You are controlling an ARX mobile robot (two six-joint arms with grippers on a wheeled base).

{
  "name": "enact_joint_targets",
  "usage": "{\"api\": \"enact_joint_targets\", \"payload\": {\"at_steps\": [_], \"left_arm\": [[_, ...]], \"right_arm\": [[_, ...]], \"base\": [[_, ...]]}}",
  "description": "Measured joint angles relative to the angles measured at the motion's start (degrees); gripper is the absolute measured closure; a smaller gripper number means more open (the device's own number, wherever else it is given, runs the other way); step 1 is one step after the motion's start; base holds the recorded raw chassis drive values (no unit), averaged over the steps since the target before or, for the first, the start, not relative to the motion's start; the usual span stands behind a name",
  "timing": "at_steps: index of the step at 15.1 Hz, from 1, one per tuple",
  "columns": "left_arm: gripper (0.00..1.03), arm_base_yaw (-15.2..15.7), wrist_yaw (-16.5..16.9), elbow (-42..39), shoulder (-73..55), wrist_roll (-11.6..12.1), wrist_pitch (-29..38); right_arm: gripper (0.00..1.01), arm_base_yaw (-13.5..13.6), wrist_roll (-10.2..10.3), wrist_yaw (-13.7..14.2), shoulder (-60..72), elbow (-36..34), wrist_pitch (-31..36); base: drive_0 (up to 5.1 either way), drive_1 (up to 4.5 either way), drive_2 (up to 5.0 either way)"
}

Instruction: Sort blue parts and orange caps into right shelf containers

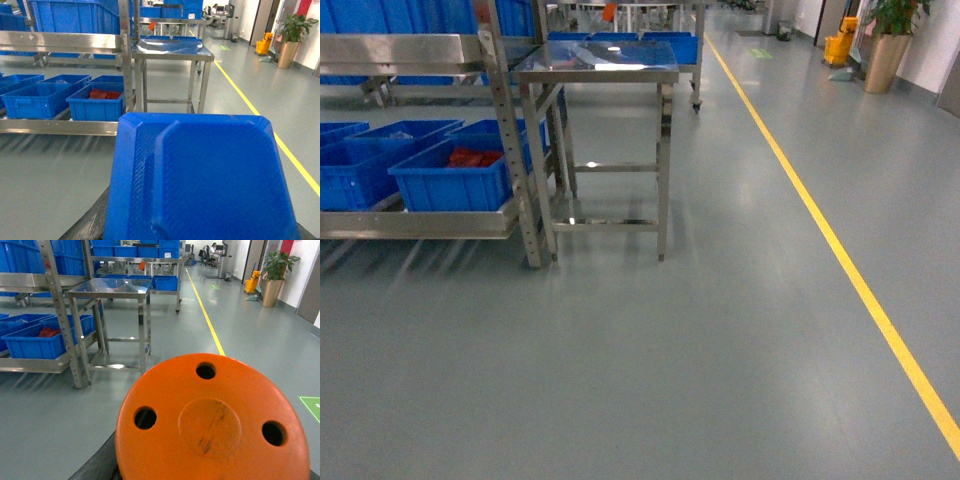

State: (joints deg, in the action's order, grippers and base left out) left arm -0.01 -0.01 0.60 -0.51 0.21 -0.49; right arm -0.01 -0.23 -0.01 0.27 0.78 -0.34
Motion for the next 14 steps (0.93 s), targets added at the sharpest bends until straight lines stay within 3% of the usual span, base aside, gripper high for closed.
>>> {"api": "enact_joint_targets", "payload": {"at_steps": [14], "left_arm": [[0.60,0.00,0.00,0.00,0.00,0.00,0.11]], "right_arm": [[0.56,0.00,0.00,0.00,0.00,0.00,-0.07]], "base": [[0.0,4.33,-4.3]]}}
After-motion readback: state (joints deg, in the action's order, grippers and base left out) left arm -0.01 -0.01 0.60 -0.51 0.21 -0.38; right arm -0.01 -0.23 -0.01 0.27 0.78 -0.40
